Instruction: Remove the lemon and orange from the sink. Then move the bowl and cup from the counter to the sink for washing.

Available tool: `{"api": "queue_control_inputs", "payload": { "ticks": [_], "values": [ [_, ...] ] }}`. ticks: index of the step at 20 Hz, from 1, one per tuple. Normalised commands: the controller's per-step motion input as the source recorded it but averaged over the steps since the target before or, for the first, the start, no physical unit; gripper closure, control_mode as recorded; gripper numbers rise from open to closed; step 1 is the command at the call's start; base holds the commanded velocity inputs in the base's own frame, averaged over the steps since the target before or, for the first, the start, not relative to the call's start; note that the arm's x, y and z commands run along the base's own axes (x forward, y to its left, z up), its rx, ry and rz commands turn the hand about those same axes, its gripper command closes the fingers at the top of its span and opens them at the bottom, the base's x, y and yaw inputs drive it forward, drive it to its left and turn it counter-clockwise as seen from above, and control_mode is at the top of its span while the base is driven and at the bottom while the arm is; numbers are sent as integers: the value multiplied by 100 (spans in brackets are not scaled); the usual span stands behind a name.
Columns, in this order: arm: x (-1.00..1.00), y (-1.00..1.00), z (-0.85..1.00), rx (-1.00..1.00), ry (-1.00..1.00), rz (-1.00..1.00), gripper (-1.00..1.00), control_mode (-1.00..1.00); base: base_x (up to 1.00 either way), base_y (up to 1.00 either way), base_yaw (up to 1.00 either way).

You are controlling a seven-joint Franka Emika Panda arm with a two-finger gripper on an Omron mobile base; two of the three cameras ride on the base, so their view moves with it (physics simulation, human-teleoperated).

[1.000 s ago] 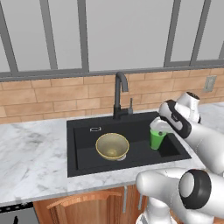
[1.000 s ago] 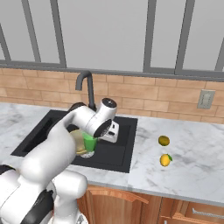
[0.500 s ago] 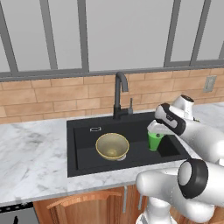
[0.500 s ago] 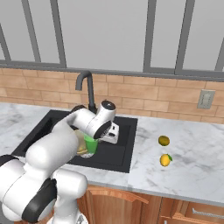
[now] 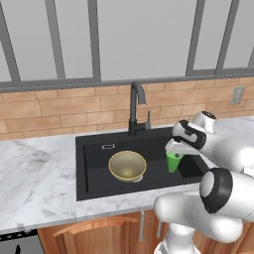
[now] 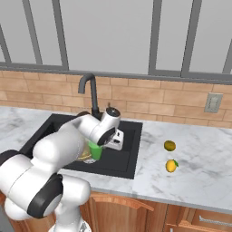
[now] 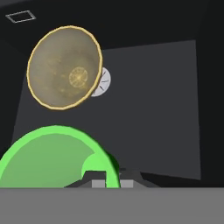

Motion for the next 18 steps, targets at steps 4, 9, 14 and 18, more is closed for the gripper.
{"api": "queue_control_inputs", "payload": {
  "ticks": [4,9,14,18],
  "values": [
    [16,0,-21,0,0,0,100,-100,0,0,0],
    [15,0,-18,0,0,1,100,-100,0,0,0],
    [19,0,-15,0,0,0,100,-100,0,0,0],
    [16,0,-16,0,0,0,100,-100,0,0,0]
  ]
}}
